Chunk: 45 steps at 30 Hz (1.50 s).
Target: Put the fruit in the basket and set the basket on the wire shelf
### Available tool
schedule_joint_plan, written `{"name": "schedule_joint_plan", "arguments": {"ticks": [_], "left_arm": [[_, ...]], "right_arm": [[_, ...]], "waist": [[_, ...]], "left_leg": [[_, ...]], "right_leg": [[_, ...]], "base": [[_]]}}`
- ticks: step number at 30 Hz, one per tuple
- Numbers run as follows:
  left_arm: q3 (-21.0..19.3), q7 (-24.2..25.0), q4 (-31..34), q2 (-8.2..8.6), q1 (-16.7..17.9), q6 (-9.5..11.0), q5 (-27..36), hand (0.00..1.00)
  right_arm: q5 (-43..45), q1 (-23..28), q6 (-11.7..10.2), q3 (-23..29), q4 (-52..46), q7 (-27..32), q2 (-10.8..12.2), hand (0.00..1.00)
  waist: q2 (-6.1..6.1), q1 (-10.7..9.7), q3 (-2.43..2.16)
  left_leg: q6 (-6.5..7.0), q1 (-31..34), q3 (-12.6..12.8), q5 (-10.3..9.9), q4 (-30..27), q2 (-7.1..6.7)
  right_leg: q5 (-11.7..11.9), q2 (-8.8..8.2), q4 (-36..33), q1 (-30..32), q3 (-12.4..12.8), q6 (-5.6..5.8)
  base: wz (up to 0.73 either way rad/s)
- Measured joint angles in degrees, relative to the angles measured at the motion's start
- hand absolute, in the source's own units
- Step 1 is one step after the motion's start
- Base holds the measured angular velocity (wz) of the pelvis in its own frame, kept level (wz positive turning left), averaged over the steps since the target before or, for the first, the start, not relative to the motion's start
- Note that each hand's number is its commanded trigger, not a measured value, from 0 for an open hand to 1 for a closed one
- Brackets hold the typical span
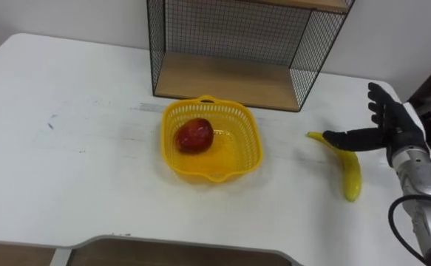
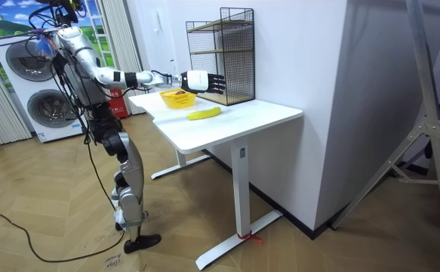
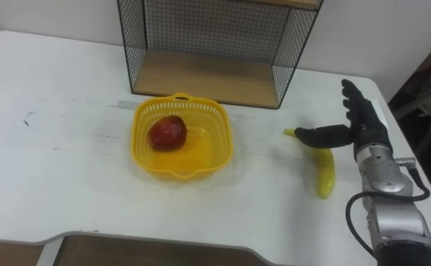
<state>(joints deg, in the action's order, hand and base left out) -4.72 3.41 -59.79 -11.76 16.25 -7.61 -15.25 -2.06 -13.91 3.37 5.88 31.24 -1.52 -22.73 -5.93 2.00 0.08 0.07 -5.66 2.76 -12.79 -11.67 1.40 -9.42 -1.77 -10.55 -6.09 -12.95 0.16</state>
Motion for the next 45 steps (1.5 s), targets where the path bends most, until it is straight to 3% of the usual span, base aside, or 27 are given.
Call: {"name": "schedule_joint_plan", "arguments": {"ticks": [6,17,27,29,32,45], "left_arm": [[-0.13,0.93,0.80,-0.14,0.01,-0.49,-0.04,0.00],[-1.50,2.09,0.69,-0.39,-0.43,-1.71,-0.14,0.00],[-1.92,2.01,0.37,-0.59,-1.00,-3.31,0.03,0.00],[-1.92,1.97,-0.06,-0.63,-1.15,-3.53,0.02,0.00],[-1.91,1.90,-0.08,-0.65,-1.42,-3.81,0.00,0.00],[-1.89,1.75,-2.44,-0.68,-3.96,-4.69,-0.01,0.00]], "right_arm": [[0.60,-0.81,0.55,-0.04,2.52,-3.53,-0.49,0.00],[3.91,-1.52,3.40,-0.05,6.50,-10.86,-1.18,0.00],[9.63,-3.11,5.48,-0.12,11.60,-15.27,-2.55,0.00],[11.70,-3.13,5.46,-0.12,12.19,-16.17,-2.72,0.00],[14.09,-3.19,5.50,-0.12,12.97,-17.12,-2.73,0.00],[18.56,-4.94,6.07,-0.07,16.09,-18.64,-2.90,0.00]], "waist": [[-0.02,-0.11,-0.01],[-1.50,0.37,0.05],[-1.58,0.52,0.01],[-1.38,0.58,0.02],[-1.59,0.62,-0.35],[-1.17,1.31,-0.33]], "left_leg": [[0.00,0.07,-0.40,0.00,-0.08,-0.09],[0.01,0.05,-0.44,0.01,-0.10,-0.09],[0.01,0.10,-0.60,0.01,-0.09,-0.11],[0.01,0.10,-0.74,0.01,-0.12,-0.13],[0.00,0.07,-1.43,0.01,-0.16,-0.17],[-0.02,-0.15,-1.75,-0.01,-0.24,-0.16]], "right_leg": [[-0.06,-0.05,0.03,0.00,0.01,0.01],[-0.13,-0.04,0.16,0.13,-0.01,0.05],[-0.13,-0.02,0.20,0.01,-0.13,0.04],[-0.09,0.04,0.69,-0.29,-0.21,0.00],[-0.09,0.04,0.91,-0.67,-0.83,0.01],[-0.02,0.02,0.77,-1.28,-1.42,-0.08]], "base": [[0.00],[0.00],[0.00],[0.04],[0.11],[0.01]]}}
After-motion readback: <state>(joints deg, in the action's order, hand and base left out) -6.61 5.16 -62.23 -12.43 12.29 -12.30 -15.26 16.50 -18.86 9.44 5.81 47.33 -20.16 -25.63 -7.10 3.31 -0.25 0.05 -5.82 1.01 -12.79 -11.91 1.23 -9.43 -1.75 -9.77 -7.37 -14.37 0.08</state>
